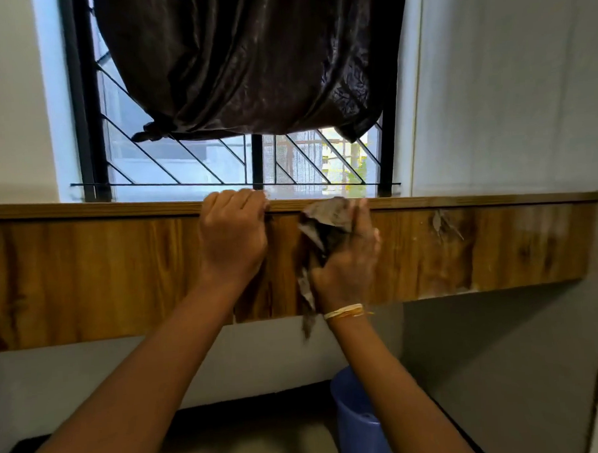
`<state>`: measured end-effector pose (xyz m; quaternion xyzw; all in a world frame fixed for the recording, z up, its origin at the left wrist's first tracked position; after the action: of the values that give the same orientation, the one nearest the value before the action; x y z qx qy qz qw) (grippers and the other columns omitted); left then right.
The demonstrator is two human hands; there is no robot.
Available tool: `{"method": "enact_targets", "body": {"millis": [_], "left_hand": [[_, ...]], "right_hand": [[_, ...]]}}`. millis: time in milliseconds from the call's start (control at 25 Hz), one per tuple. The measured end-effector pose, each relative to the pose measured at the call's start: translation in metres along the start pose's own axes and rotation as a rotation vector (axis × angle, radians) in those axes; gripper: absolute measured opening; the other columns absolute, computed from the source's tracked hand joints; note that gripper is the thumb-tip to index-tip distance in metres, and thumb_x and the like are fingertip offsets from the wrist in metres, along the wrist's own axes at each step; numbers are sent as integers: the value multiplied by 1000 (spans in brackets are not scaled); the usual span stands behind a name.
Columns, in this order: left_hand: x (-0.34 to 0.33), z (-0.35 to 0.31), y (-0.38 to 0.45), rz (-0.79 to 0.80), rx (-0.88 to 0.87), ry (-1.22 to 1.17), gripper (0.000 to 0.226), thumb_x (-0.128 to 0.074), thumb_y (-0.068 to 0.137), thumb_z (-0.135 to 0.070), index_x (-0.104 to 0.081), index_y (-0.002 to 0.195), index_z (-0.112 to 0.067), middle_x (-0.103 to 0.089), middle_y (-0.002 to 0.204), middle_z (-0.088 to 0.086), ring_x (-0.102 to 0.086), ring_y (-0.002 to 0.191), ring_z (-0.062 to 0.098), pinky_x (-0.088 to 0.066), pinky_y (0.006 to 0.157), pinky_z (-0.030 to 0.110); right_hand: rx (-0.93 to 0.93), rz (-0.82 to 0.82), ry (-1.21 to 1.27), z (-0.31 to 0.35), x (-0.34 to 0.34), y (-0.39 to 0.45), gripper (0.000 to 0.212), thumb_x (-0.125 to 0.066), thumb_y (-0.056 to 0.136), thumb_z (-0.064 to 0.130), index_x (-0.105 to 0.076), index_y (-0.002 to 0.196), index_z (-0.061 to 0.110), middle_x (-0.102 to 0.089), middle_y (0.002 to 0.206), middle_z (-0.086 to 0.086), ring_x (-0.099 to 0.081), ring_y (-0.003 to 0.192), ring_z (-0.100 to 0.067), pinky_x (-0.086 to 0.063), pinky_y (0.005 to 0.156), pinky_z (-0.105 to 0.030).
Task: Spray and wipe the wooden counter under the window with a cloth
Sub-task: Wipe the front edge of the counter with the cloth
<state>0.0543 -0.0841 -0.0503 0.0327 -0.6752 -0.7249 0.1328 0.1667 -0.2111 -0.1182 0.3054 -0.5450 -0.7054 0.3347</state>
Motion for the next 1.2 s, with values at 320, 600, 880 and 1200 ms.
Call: {"method": "enact_targets", "body": {"millis": [320, 600, 880, 1200], "left_hand": [[4, -15, -2, 36, 106, 39, 30, -42, 101, -25, -66, 101, -8, -67, 93, 11, -56, 87, 28, -36, 83, 38], [4, -23, -3, 22, 169, 67, 31, -41, 102, -24, -66, 97, -6, -65, 89, 12, -54, 84, 29, -37, 80, 38], [7, -27, -5, 131, 122, 90, 30, -42, 101, -27, -63, 106, -6, -64, 96, 12, -55, 89, 27, -40, 84, 39], [-28, -87, 24, 436, -151, 2, 37, -43, 96, -34, -57, 119, -9, -60, 107, 11, -58, 94, 30, -46, 77, 40]], "right_hand": [[92, -33, 0, -43, 9, 35, 80, -68, 84, 42, -29, 145, 8, -26, 152, -12, -30, 141, -30, -23, 117, -48], [98, 11, 170, -22, 8, 30, 74, -57, 86, 41, -28, 145, 8, -33, 153, -11, -29, 142, -30, -26, 116, -48], [457, 80, -14, -33, 10, 44, 69, -63, 86, 42, -41, 145, 13, -39, 151, -13, -31, 143, -28, -26, 115, -48], [21, -106, 99, -71, 29, 12, 55, -47, 98, 36, -33, 144, 10, -37, 147, -18, -39, 135, -36, -39, 107, -50]]}}
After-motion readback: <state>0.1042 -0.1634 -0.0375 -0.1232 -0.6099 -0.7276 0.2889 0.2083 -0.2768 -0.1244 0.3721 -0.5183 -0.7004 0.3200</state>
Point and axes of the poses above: each hand's wrist, its own y-axis towards the middle knuckle, its own x-axis out of the back of the hand, z = x × y, the point moved 7 cm from there along y, towards the middle knuckle
